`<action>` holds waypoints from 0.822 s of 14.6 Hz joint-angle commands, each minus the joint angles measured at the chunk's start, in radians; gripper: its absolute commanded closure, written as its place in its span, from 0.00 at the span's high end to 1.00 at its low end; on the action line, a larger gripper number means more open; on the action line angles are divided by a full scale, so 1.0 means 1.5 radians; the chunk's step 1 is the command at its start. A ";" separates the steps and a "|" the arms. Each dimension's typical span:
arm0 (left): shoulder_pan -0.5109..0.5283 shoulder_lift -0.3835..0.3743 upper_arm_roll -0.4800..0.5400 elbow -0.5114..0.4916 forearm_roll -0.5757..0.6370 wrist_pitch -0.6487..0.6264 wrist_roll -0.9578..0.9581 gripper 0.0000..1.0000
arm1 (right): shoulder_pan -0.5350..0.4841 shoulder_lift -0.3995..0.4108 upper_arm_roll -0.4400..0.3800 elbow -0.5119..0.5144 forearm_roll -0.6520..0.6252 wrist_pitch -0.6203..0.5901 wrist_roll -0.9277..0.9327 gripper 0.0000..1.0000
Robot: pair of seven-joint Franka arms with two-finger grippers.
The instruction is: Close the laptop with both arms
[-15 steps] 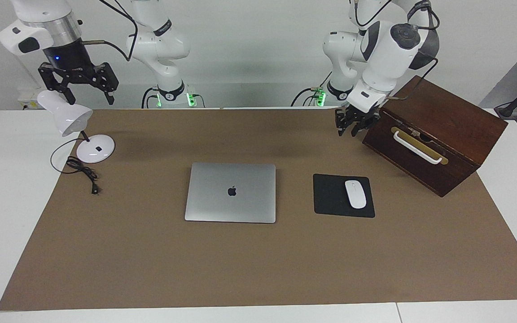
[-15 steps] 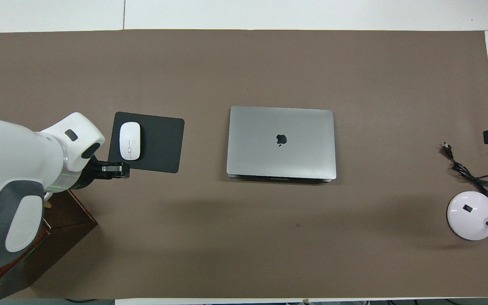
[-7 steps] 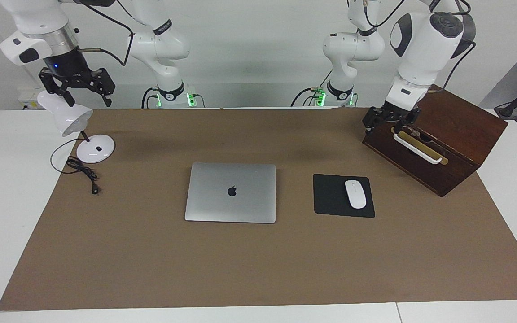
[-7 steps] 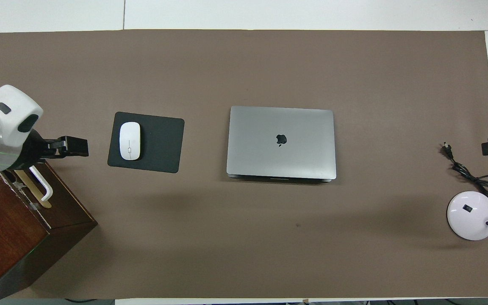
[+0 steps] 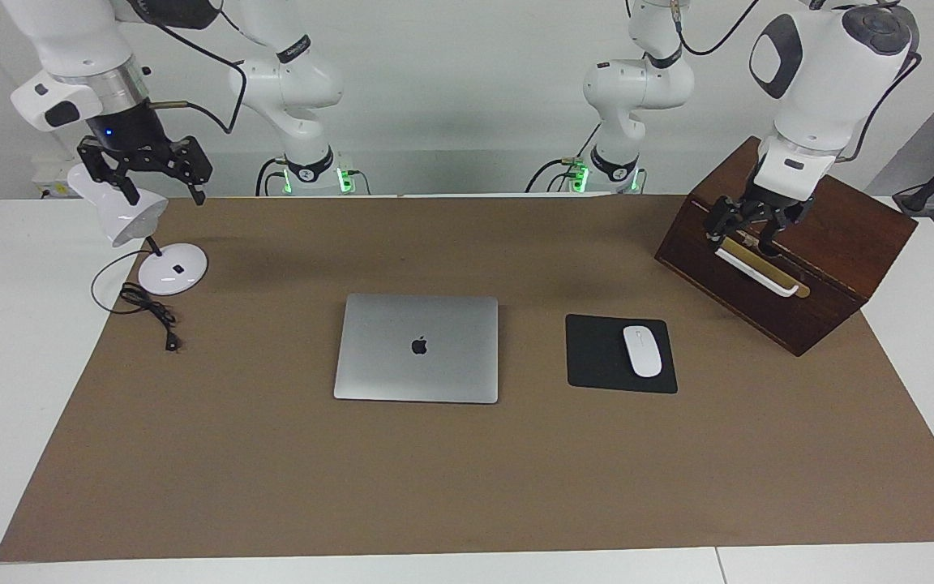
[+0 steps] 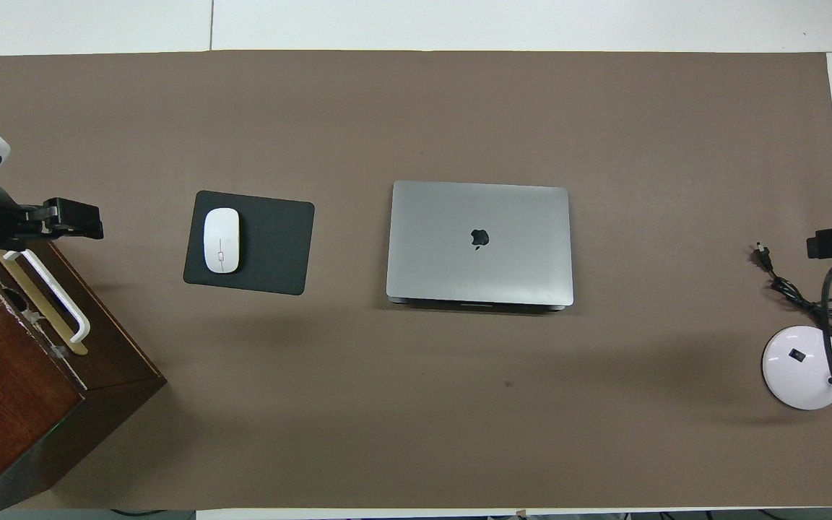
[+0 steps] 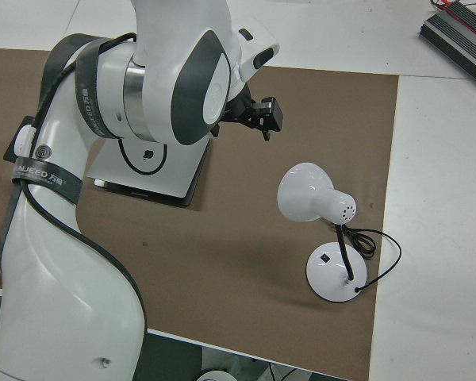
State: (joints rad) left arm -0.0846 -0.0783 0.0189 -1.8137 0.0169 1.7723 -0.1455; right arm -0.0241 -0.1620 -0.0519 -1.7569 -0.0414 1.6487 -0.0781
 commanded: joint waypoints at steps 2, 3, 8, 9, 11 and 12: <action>0.006 0.008 -0.005 0.009 0.015 -0.021 0.056 1.00 | -0.017 -0.014 0.006 -0.019 0.014 0.019 -0.013 1.00; 0.007 0.007 -0.004 0.006 0.015 -0.023 0.076 1.00 | -0.017 -0.013 0.005 -0.020 0.014 0.024 -0.009 1.00; 0.023 0.022 -0.002 0.045 0.014 -0.039 0.090 1.00 | -0.021 0.003 0.005 -0.004 0.012 0.049 -0.014 1.00; 0.024 0.032 -0.002 0.072 0.014 -0.066 0.090 1.00 | -0.027 0.003 0.005 -0.002 0.012 0.042 -0.017 1.00; 0.024 0.044 -0.002 0.110 0.013 -0.099 0.090 1.00 | -0.032 0.017 0.004 0.006 0.013 0.038 -0.038 1.00; 0.024 0.045 -0.002 0.118 0.010 -0.109 0.090 1.00 | -0.033 0.019 0.005 0.009 0.014 0.029 -0.038 1.00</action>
State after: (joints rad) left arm -0.0580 -0.0501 0.0217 -1.7151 0.0186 1.6722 -0.0223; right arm -0.0480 -0.1538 -0.0536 -1.7614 -0.0414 1.7076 -0.0961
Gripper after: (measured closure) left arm 0.000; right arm 0.000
